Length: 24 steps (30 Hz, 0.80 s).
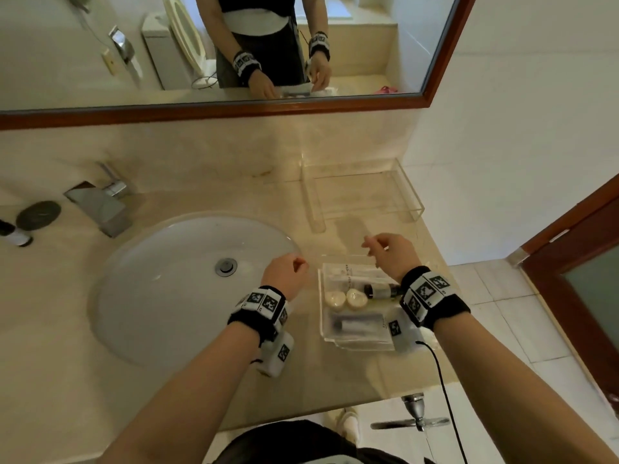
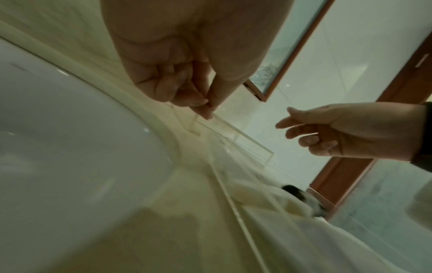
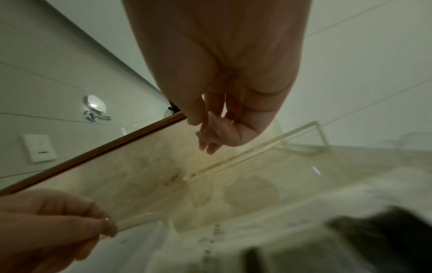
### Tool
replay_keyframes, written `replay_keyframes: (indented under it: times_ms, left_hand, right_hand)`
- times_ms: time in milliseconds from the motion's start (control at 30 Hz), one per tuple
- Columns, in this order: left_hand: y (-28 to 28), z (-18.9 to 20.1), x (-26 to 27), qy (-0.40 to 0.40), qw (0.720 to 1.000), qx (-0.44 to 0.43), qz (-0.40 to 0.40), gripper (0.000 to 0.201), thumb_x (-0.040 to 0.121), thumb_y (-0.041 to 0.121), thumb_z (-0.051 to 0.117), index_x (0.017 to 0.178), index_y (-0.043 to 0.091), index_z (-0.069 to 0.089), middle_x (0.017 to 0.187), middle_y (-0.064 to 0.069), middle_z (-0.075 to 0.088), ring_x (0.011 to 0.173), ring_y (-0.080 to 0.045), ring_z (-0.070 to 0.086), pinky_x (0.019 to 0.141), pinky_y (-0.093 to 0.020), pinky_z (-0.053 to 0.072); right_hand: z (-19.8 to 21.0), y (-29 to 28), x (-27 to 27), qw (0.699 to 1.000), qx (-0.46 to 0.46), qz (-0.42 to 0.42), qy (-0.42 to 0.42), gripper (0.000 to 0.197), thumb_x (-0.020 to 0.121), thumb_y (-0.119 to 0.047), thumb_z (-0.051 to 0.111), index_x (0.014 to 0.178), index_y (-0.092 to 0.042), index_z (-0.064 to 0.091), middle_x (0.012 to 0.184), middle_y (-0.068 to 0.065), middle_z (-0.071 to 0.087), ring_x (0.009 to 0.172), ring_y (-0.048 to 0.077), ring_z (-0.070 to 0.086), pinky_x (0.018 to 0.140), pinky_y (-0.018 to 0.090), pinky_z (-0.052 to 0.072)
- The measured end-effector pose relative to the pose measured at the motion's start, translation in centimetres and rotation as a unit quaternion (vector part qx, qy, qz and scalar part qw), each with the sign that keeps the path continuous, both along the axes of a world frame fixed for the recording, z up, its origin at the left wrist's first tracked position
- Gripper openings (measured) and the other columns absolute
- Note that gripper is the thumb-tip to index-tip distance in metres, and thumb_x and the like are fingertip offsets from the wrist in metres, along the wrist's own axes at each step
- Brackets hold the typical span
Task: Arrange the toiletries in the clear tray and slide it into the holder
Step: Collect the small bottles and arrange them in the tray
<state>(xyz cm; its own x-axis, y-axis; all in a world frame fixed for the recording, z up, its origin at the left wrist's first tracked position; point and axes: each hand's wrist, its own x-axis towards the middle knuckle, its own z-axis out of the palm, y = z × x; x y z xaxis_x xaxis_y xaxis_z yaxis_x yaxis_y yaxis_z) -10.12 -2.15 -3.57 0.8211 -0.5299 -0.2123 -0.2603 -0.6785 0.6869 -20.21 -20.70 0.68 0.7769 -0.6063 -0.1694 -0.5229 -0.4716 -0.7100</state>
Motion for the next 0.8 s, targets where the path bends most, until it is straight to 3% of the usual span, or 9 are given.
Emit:
replay_keyframes:
  times_ms: [133,300,400,467,567,633,800]
  left_hand:
    - [4.2,0.2,4.3,-0.014,0.998,0.045,0.051,0.019,0.092,0.022,0.052,0.1,0.011,0.065,0.096,-0.004,0.068,0.09,-0.022,0.062,0.075,-0.027,0.045]
    - [12.1,0.8,9.8,-0.035,0.987,0.075,0.134,0.021,0.093,0.022,0.051,0.098,0.006,0.064,0.103,-0.013,0.067,0.095,-0.032,0.061,0.084,-0.036,0.049]
    - [17.3,1.2,13.8,-0.03,0.973,0.138,0.184,0.028,0.095,0.028,0.05,0.105,0.004,0.062,0.109,-0.015,0.065,0.1,-0.034,0.06,0.088,-0.039,0.048]
    - [21.0,1.7,16.8,-0.016,0.957,0.178,0.229,0.037,0.094,0.031,0.051,0.119,0.005,0.055,0.125,-0.017,0.055,0.112,-0.036,0.055,0.095,-0.042,0.046]
    - [26.3,2.3,21.4,-0.015,0.93,0.243,0.275,0.064,0.094,0.036,0.049,0.144,0.003,0.026,0.15,-0.02,0.028,0.136,-0.037,0.033,0.111,-0.042,0.032]
    - [29.2,3.0,24.0,-0.025,0.913,0.299,0.276,0.072,0.097,0.037,0.045,0.148,-0.001,0.011,0.156,-0.02,0.016,0.142,-0.034,0.023,0.115,-0.04,0.025]
    - [34.1,3.5,29.2,-0.055,0.885,0.3,0.351,0.064,0.091,0.02,0.051,0.146,0.014,0.019,0.156,-0.019,0.005,0.137,-0.044,0.022,0.108,-0.053,0.031]
  right_hand:
    - [1.1,3.7,5.0,0.999,0.023,0.037,-0.03,0.036,0.098,-0.031,0.044,0.097,-0.006,0.07,0.079,0.003,0.066,0.056,0.015,0.055,0.068,0.028,0.046]
    - [2.0,9.7,11.3,0.994,0.051,0.089,-0.045,0.036,0.099,-0.031,0.042,0.097,-0.008,0.069,0.079,0.003,0.065,0.056,0.012,0.055,0.065,0.027,0.047]
    - [2.7,13.8,15.2,0.988,0.061,0.128,-0.059,0.035,0.099,-0.03,0.041,0.097,-0.009,0.069,0.08,0.002,0.066,0.056,0.011,0.055,0.061,0.025,0.048]
    - [3.3,16.5,17.6,0.984,0.061,0.156,-0.062,0.035,0.099,-0.03,0.04,0.097,-0.01,0.069,0.08,0.001,0.066,0.058,0.013,0.057,0.066,0.028,0.049]
    - [4.2,19.9,21.3,0.978,0.069,0.185,-0.061,0.035,0.099,-0.03,0.04,0.097,-0.01,0.069,0.081,0.002,0.065,0.06,0.014,0.057,0.068,0.029,0.049]
    - [4.7,21.7,23.8,0.977,0.06,0.196,-0.058,0.036,0.099,-0.029,0.039,0.098,-0.009,0.069,0.081,0.003,0.065,0.058,0.014,0.056,0.067,0.028,0.047]
    - [5.8,25.0,28.9,0.975,0.054,0.206,-0.058,0.033,0.098,-0.031,0.039,0.09,-0.016,0.067,0.077,-0.001,0.064,0.062,0.015,0.058,0.073,0.033,0.052]
